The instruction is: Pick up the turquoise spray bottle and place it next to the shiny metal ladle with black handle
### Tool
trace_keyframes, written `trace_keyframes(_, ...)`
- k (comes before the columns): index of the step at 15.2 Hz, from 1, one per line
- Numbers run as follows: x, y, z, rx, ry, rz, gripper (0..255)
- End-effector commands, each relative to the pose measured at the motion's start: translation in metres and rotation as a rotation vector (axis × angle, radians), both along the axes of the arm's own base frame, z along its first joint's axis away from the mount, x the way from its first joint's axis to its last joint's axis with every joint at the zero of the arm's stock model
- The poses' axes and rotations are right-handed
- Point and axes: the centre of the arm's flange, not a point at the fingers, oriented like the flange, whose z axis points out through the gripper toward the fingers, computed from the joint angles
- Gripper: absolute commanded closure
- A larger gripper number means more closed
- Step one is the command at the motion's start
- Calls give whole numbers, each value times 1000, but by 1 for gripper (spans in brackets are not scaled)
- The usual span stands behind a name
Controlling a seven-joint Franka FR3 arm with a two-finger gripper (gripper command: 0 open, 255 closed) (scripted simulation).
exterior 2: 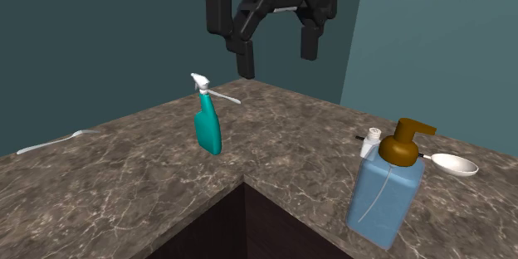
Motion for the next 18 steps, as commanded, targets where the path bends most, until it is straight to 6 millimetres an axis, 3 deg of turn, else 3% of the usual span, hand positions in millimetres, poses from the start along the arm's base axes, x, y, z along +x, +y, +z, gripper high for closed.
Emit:
trace_keyframes(1, 0, 0, 0, 0, 0, 0, 0)
trace_keyframes(18, 208, -59, -61, 40, -3, 54, 0)
